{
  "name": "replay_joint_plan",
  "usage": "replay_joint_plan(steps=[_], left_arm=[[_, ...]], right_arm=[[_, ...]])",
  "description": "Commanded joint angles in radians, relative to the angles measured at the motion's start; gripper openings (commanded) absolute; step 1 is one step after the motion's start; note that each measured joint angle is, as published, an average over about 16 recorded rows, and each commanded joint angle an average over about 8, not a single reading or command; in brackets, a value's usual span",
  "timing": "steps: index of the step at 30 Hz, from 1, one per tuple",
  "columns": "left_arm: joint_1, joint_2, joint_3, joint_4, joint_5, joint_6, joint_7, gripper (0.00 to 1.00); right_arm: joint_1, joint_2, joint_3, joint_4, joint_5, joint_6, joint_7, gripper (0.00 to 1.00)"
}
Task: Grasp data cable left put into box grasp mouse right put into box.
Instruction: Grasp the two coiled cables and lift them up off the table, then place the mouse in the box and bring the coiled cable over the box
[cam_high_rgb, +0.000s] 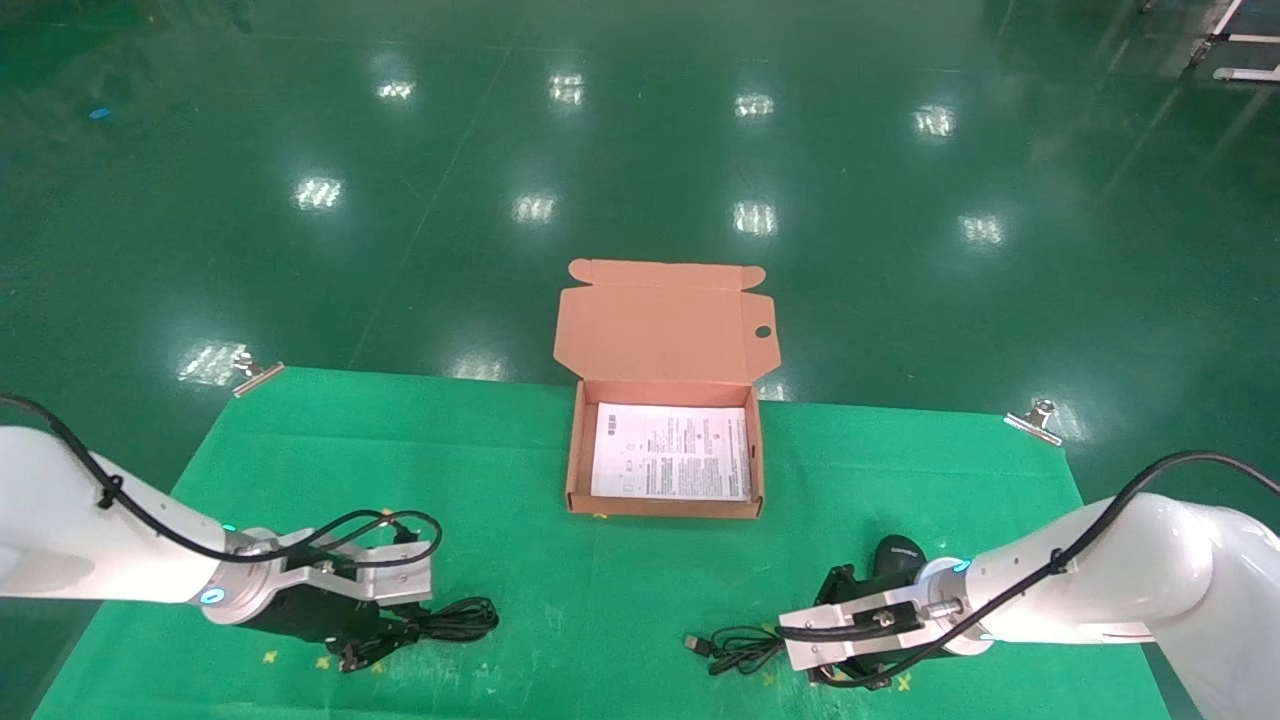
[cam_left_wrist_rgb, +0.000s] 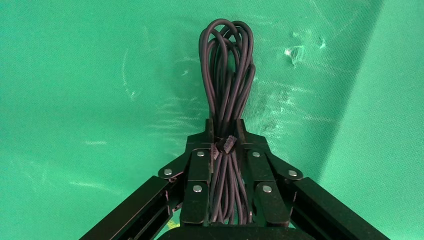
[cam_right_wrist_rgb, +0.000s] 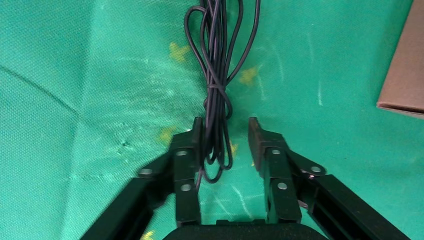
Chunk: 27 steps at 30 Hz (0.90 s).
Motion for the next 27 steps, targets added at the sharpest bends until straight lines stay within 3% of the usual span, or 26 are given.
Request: replay_joint_plan(steps=[1,10,19,27], left_arm=[[0.000,0.000,0.000,0.000,0.000,0.000,0.000,0.00],[-0.010,-0.041,-0.006,-0.051,-0.010,0.033,0.016,0.00],[-0.094,-0.146,-0.028,-0.316,0.003,0.060,-0.021,0.00],[-0.159,-0.094,-0.043,-0.463,0.056,-0.054,-0.079,0.00]], right_arm=[[0.000,0.000,0.000,0.000,0.000,0.000,0.000,0.00],[0.022,0.045,0.027,0.032,0.028,-0.016,0.028,0.00],[0.127,0.180,0.135,0.222,0.083,0.010,0.185,0.00],[0.236,0.112,0.193,0.269,0.120,0.090,0.246,0.00]])
